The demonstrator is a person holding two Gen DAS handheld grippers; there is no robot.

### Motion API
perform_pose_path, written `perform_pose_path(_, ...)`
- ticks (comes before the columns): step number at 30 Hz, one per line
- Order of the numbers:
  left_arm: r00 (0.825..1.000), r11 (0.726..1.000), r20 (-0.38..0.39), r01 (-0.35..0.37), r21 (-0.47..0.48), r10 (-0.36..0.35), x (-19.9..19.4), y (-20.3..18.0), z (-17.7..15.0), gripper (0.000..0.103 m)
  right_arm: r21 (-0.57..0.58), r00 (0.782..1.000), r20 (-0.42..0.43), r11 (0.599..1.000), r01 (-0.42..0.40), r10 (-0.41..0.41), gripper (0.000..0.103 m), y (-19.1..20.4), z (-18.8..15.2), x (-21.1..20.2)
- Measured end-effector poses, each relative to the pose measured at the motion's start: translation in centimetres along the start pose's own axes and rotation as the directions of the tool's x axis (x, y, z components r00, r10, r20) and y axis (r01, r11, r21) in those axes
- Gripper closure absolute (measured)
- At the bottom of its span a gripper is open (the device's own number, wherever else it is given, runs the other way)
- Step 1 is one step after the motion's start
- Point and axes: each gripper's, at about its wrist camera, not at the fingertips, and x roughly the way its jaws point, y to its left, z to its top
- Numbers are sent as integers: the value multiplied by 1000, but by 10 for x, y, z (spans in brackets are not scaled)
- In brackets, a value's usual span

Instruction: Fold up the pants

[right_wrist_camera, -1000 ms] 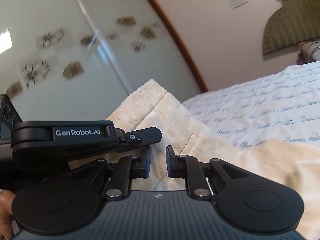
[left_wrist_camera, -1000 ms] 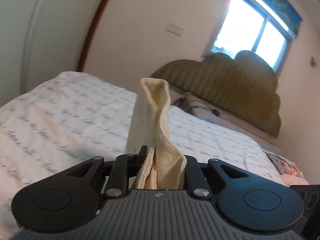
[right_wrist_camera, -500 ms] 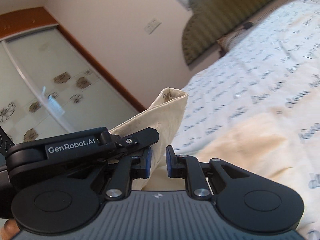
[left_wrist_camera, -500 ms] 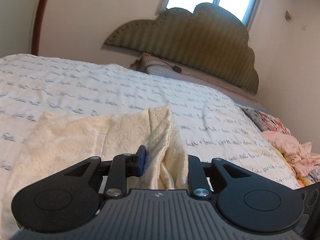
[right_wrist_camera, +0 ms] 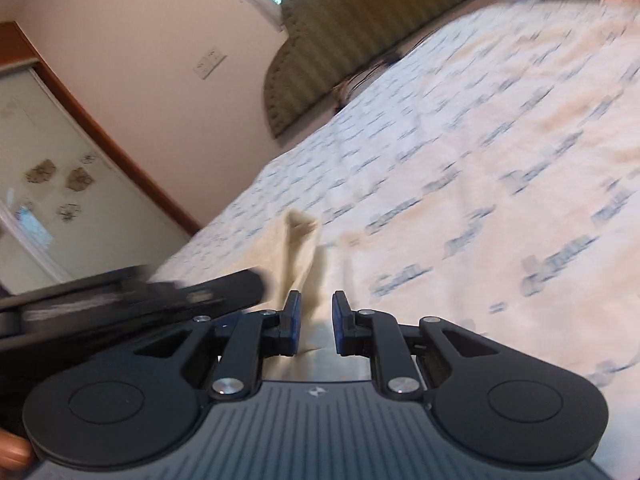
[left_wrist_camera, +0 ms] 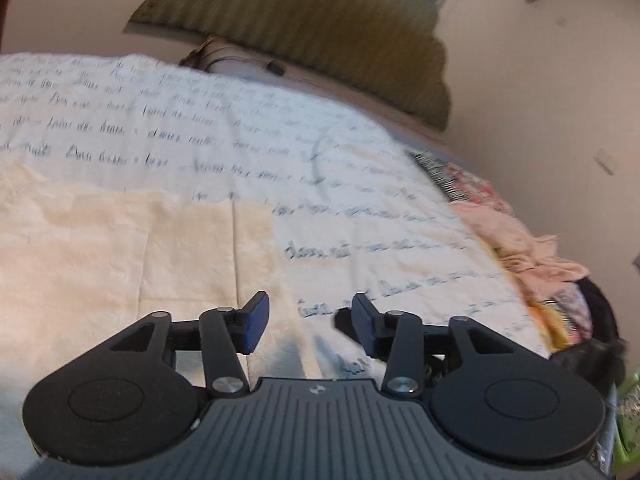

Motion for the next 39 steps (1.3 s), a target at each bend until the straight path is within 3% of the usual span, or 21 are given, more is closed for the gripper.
perform_pose_path(1, 999, 999, 43, -7, 37, 6, -16, 1, 3, 40, -17, 998, 33, 999, 46, -45, 87, -2, 1, -8)
perform_pose_path(3, 983, 987, 144, -126, 104, 110, -39, 7, 8, 19, -71, 991, 90, 992, 108, -102, 87, 6, 9, -18)
perform_pose_path(4, 962, 967, 197, -215, 133, 187, -48, 11, 11, 15, -110, 990, 104, 989, 103, -91, 87, 14, 14, -19)
perform_pose_path(6, 896, 894, 280, -405, 192, 346, -55, 26, 12, 14, -199, 996, 84, 978, 59, -43, 87, 35, 21, -11)
perform_pose_path(8, 834, 814, 280, -537, 220, 475, -53, 45, 12, 15, -317, 1000, 30, 949, 5, 5, 87, 61, 21, 5)
perform_pose_path(9, 819, 794, 253, -567, 218, 515, -52, 58, 10, 16, -370, 1000, -11, 928, -31, 28, 87, 73, 19, 17)
perform_pose_path(10, 822, 799, 220, -565, 207, 525, -53, 71, 6, 16, -408, 997, -57, 910, -68, 49, 87, 83, 16, 29)
perform_pose_path(12, 853, 835, 140, -521, 177, 502, -51, 92, -7, 16, -438, 984, -167, 890, -125, 57, 87, 90, 6, 57)
perform_pose_path(14, 871, 849, 41, -487, 205, 490, -36, 107, -22, 16, -465, 975, -222, 882, -78, -31, 88, 81, -5, 83)
perform_pose_path(16, 868, 840, 41, -490, 235, 495, -27, 114, -36, 17, -440, 974, -222, 896, -52, -52, 88, 63, -7, 89)
perform_pose_path(19, 875, 849, 105, -484, 210, 473, -41, 113, -38, 19, -332, 983, -183, 941, -72, 10, 87, 57, 2, 62)
perform_pose_path(21, 877, 856, 135, -480, 193, 462, -49, 110, -37, 18, -379, 988, -148, 921, -85, 30, 86, 64, 1, 41)
perform_pose_path(23, 886, 855, 94, -462, 233, 453, -47, 109, -40, 18, -428, 981, -186, 894, -128, 52, 85, 68, -6, 31)
perform_pose_path(25, 900, 846, 83, -432, 311, 429, -46, 104, -54, 17, -512, 968, -252, 851, -119, -16, 86, 69, -22, 34)
perform_pose_path(26, 896, 828, 114, -441, 346, 429, -51, 101, -63, 18, -557, 968, -248, 823, -113, -35, 86, 68, -29, 35)
perform_pose_path(28, 879, 810, 194, -476, 342, 435, -72, 101, -72, 17, -530, 973, -229, 843, -95, -34, 85, 66, -31, 27)
perform_pose_path(31, 873, 837, 246, -478, 266, 421, -110, 114, -75, 15, -525, 985, -164, 850, -47, -47, 84, 88, -35, 4)
perform_pose_path(34, 830, 813, 261, -546, 201, 492, -138, 133, -74, 15, -584, 988, -146, 801, -132, 57, 84, 122, -56, -10)
perform_pose_path(35, 830, 813, 246, -549, 193, 501, -144, 138, -74, 15, -611, 983, -164, 773, -171, 87, 84, 134, -66, -12)
perform_pose_path(38, 866, 842, 209, -494, 215, 455, -162, 145, -81, 15, -659, 952, -258, 691, -297, 164, 79, 166, -99, -13)
perform_pose_path(39, 879, 845, 192, -473, 249, 436, -164, 143, -85, 15, -649, 938, -290, 681, -340, 191, 70, 171, -107, -14)
